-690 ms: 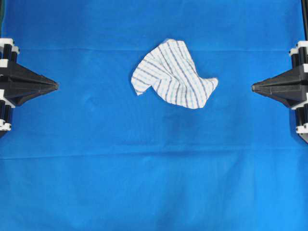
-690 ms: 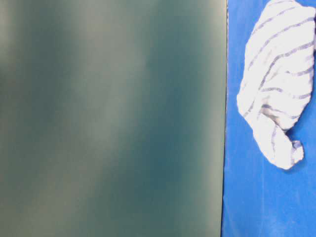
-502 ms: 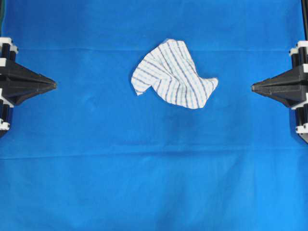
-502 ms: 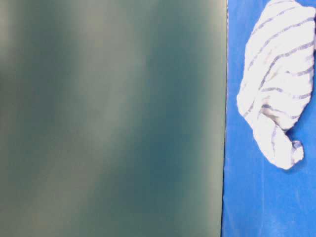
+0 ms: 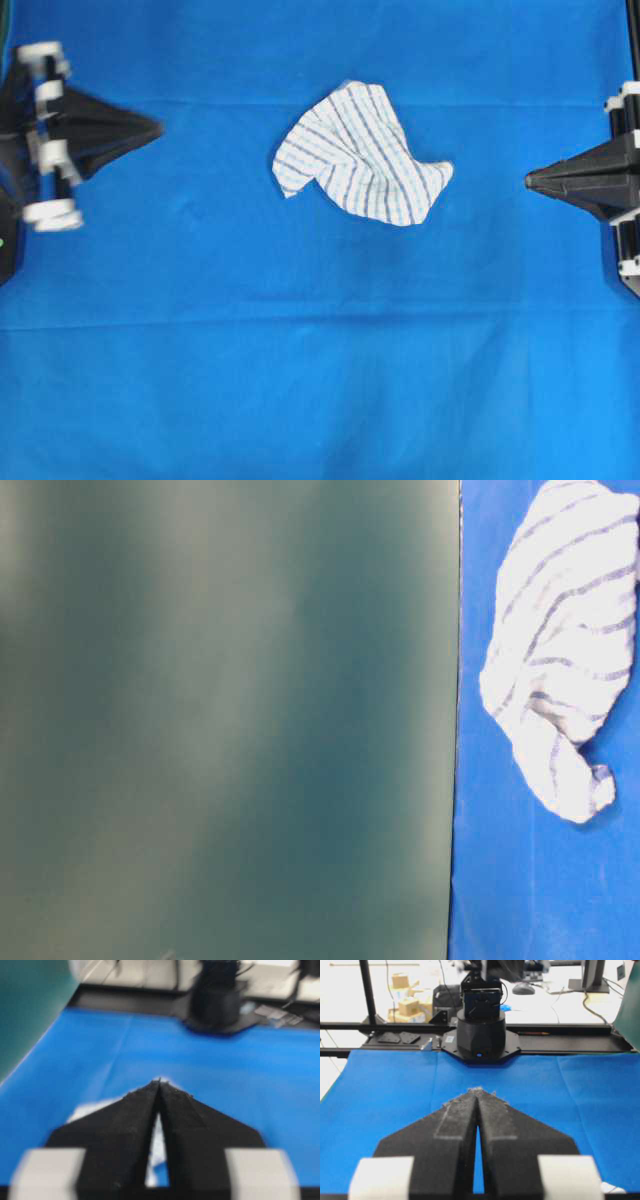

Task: Hand over the towel.
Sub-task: 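Reach the left gripper to the towel's left edge and pinch it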

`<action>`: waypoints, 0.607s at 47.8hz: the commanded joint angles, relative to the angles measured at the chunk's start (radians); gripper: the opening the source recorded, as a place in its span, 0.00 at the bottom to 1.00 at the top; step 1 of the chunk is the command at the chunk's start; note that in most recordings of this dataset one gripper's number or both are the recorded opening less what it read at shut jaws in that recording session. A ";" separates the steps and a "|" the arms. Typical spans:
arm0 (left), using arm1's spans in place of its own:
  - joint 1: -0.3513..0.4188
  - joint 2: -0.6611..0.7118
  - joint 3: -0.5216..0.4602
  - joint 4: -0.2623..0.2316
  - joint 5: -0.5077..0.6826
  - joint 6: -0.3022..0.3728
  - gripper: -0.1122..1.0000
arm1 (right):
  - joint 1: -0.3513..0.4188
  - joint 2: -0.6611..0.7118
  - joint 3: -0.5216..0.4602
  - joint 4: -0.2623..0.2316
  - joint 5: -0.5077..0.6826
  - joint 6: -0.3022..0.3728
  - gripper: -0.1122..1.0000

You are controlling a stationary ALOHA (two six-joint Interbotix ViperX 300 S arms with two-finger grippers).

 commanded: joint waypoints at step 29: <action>0.055 0.798 -0.425 -0.002 0.074 0.002 0.94 | -0.002 0.020 -0.023 -0.002 0.051 0.014 0.10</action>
